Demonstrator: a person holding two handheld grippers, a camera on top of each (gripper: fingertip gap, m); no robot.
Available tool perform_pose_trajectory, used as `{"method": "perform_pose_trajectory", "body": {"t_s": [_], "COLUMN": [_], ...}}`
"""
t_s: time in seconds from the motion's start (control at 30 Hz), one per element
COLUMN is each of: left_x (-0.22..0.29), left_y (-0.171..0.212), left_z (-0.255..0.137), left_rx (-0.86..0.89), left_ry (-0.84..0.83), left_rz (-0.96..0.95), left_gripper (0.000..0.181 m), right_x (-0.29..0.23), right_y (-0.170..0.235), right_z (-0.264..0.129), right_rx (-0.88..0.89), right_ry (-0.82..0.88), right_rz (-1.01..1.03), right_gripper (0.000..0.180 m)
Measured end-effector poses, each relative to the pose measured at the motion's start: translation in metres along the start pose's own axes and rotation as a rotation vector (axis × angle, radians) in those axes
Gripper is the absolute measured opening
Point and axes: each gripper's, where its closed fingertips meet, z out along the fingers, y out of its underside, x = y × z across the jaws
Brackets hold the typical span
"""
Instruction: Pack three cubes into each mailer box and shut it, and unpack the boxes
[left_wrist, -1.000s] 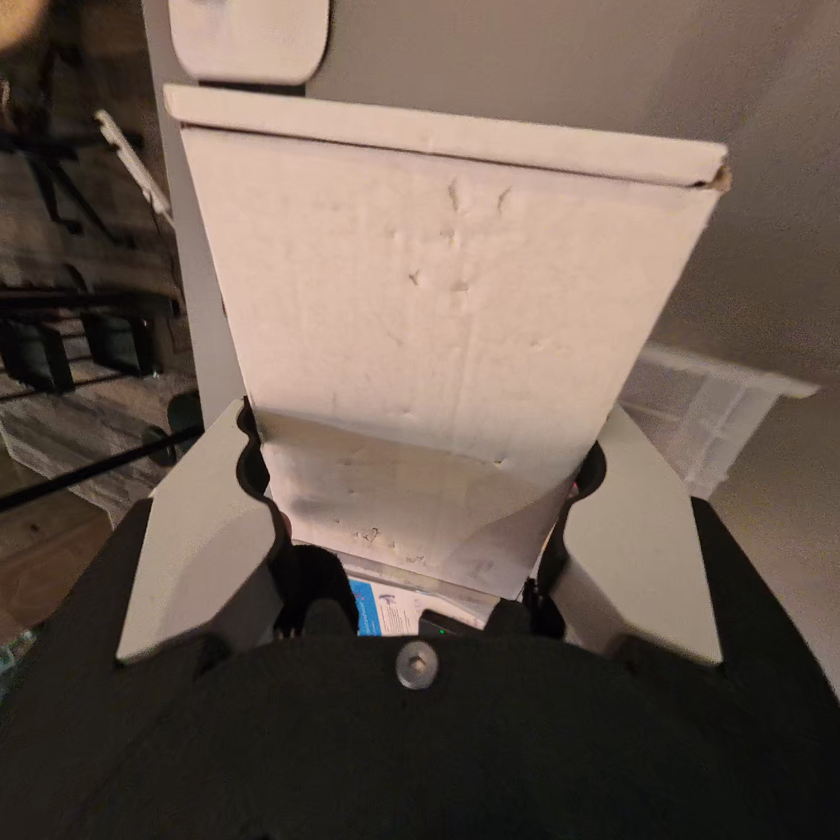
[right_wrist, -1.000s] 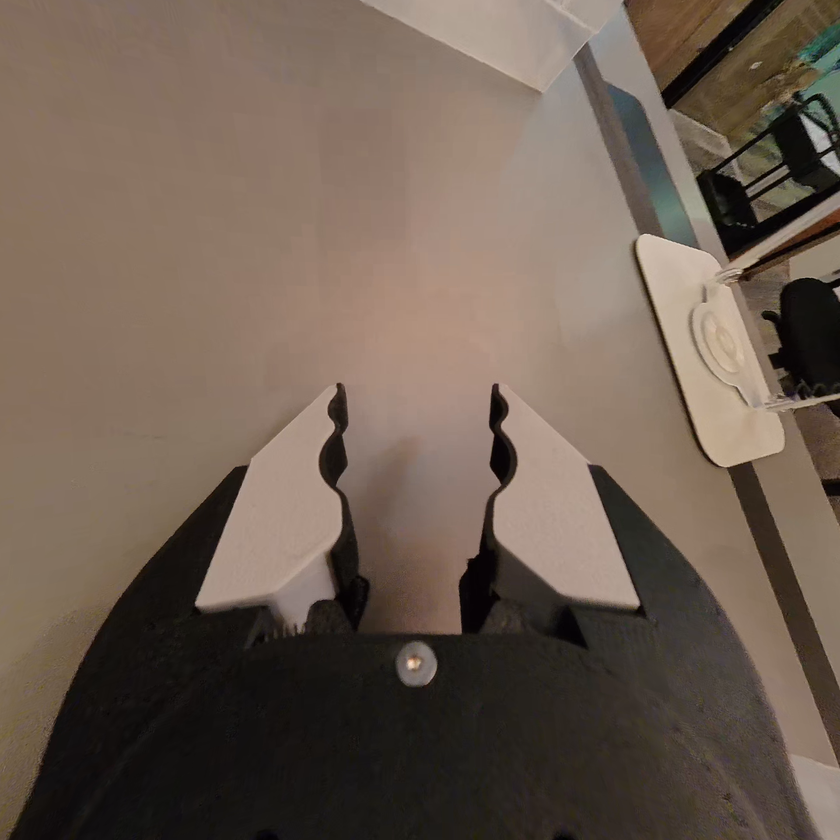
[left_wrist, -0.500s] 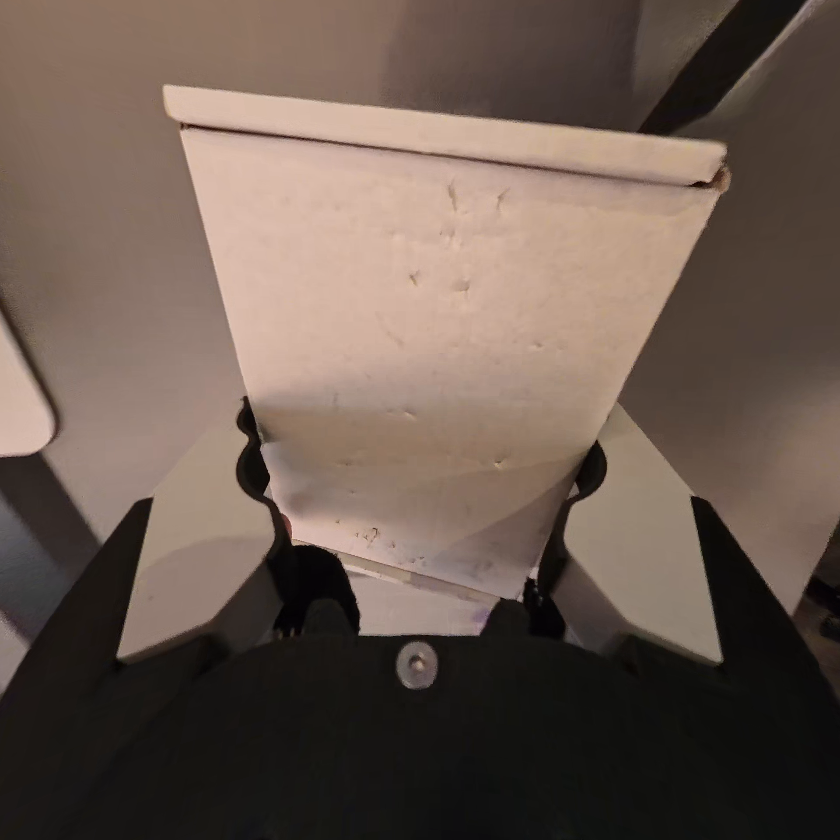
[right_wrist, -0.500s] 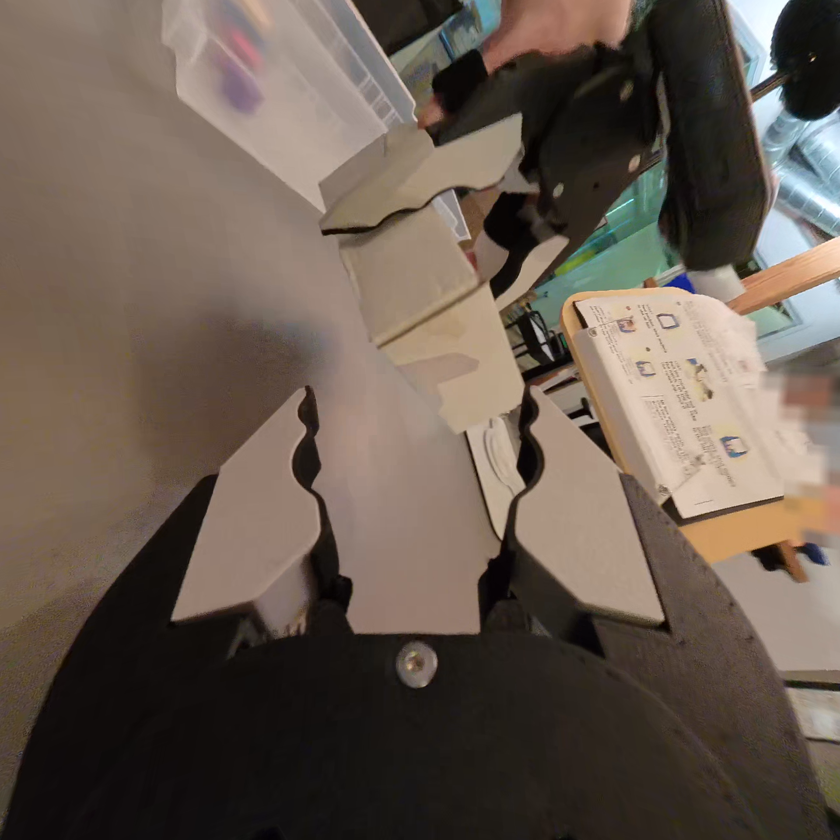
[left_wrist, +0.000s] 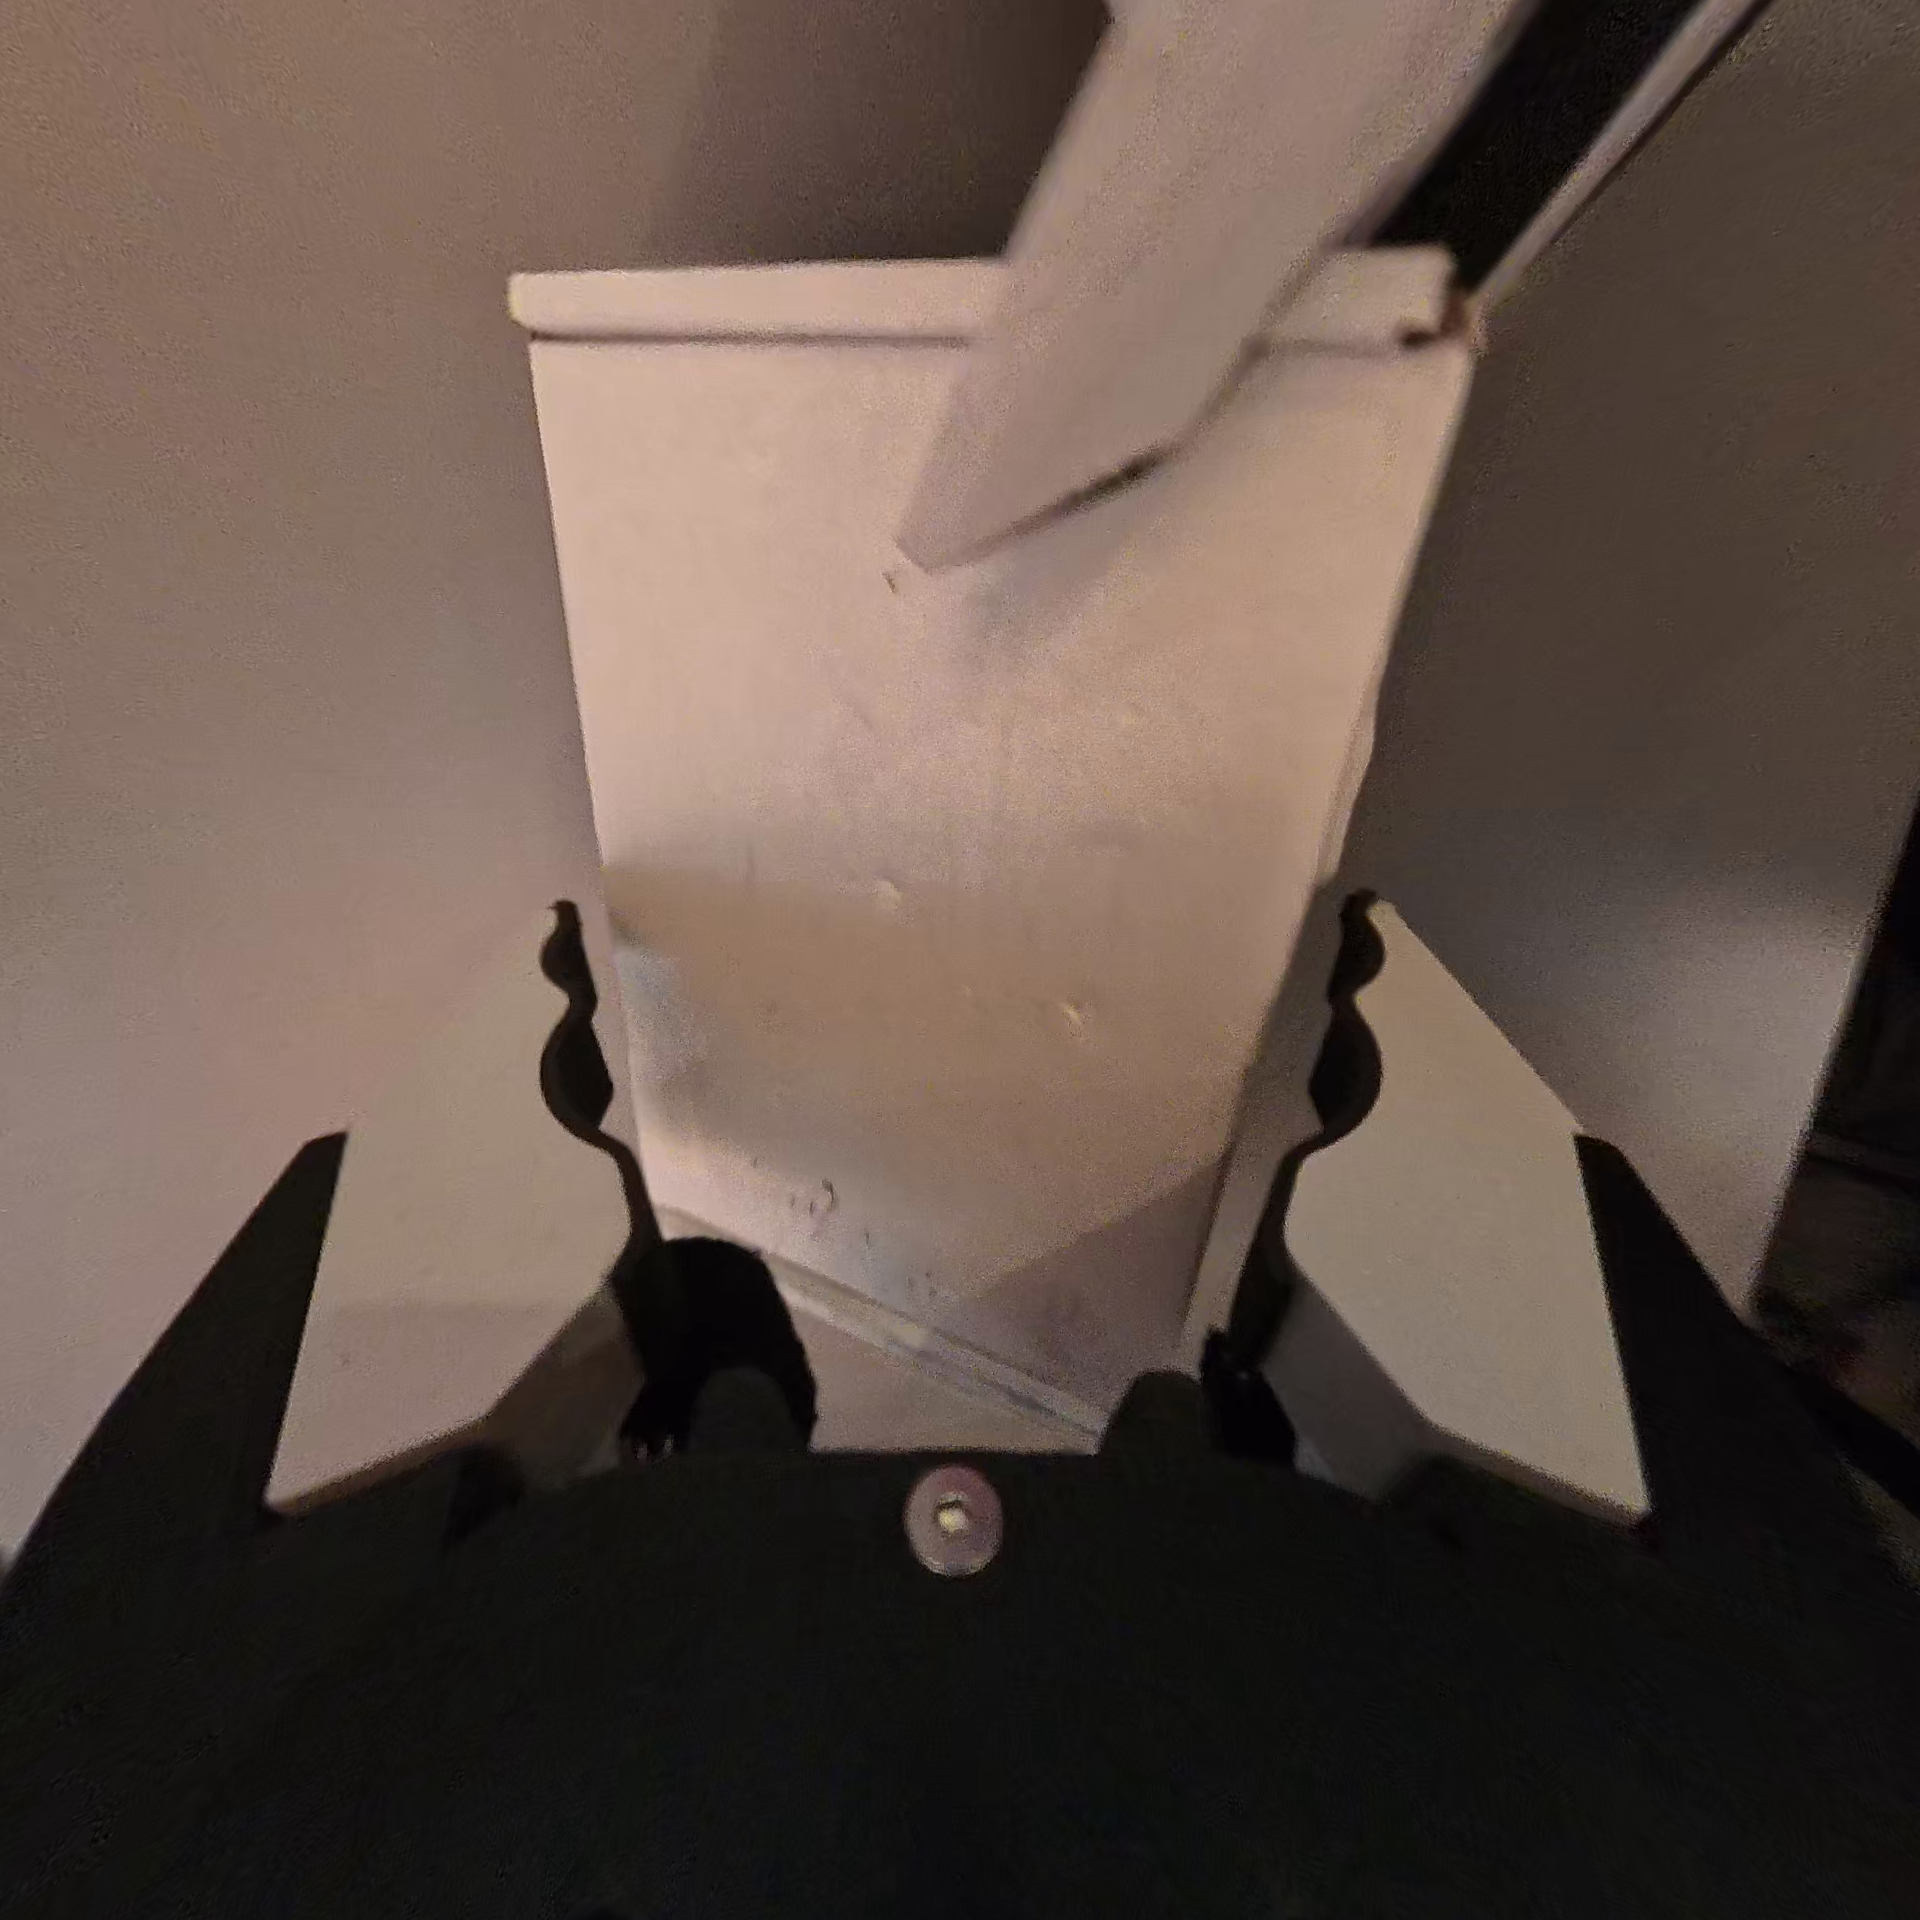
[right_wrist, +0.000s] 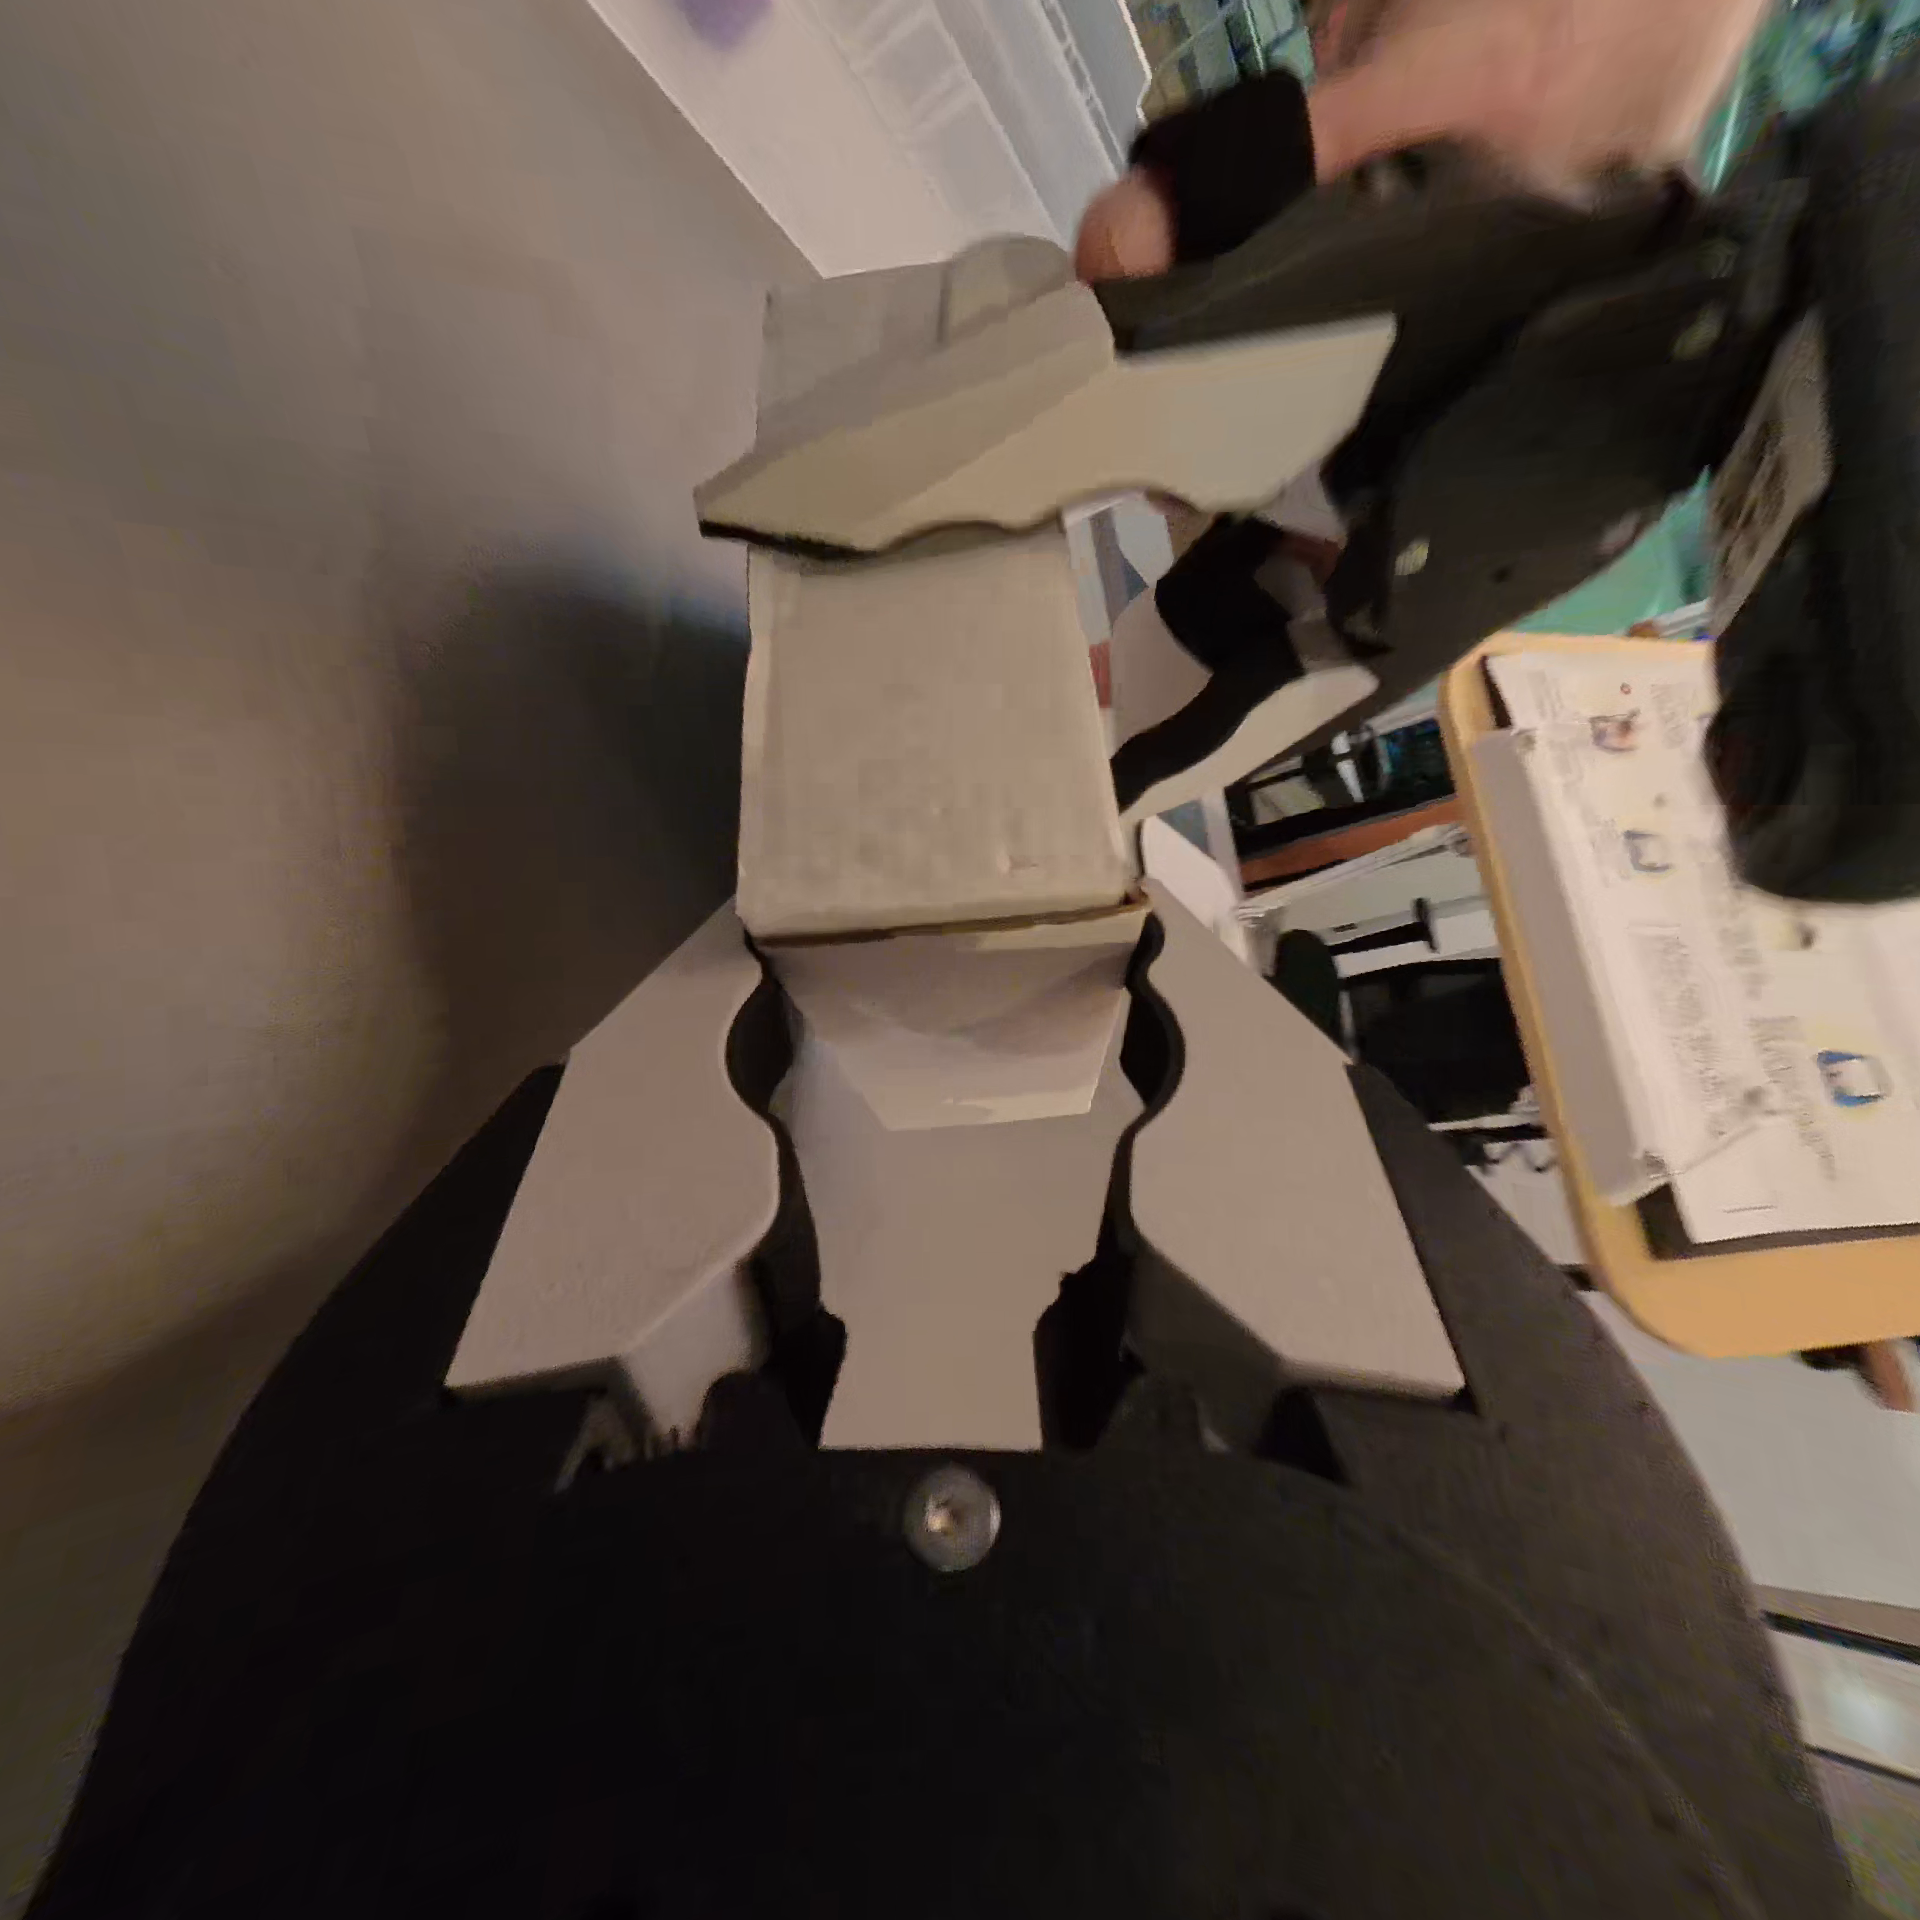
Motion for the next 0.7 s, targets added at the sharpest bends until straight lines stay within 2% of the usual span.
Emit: {"method": "perform_pose_trajectory", "body": {"t_s": [0.03, 0.2, 0.37, 0.43, 0.53, 0.7], "left_x": [-0.002, 0.011, 0.027, 0.022, 0.012, 0.012], "left_y": [-0.001, -0.002, 0.009, 0.015, 0.026, 0.008], "left_z": [-0.004, -0.030, -0.035, -0.033, -0.025, -0.015], "left_rx": [0.022, 0.202, 0.327, 0.355, 0.367, 0.517], "left_ry": [-0.059, -0.302, -0.479, -0.594, -0.723, -0.769], "left_rz": [0.016, 0.100, 0.073, 0.054, 0.035, 0.099], "left_gripper": [0.142, 0.141, 0.121, 0.109, 0.101, 0.086], "right_x": [0.001, -0.003, -0.002, -0.002, -0.004, -0.007], "right_y": [0.002, 0.015, 0.021, 0.021, 0.019, 0.017], "right_z": [-0.002, -0.011, -0.022, -0.025, -0.028, -0.035], "right_rx": [0.008, 0.030, 0.074, 0.083, 0.107, 0.132], "right_ry": [-0.011, -0.107, -0.172, -0.184, -0.211, -0.244], "right_rz": [0.022, 0.139, 0.247, 0.259, 0.283, 0.308], "right_gripper": [0.062, 0.062, 0.062, 0.062, 0.062, 0.062]}}
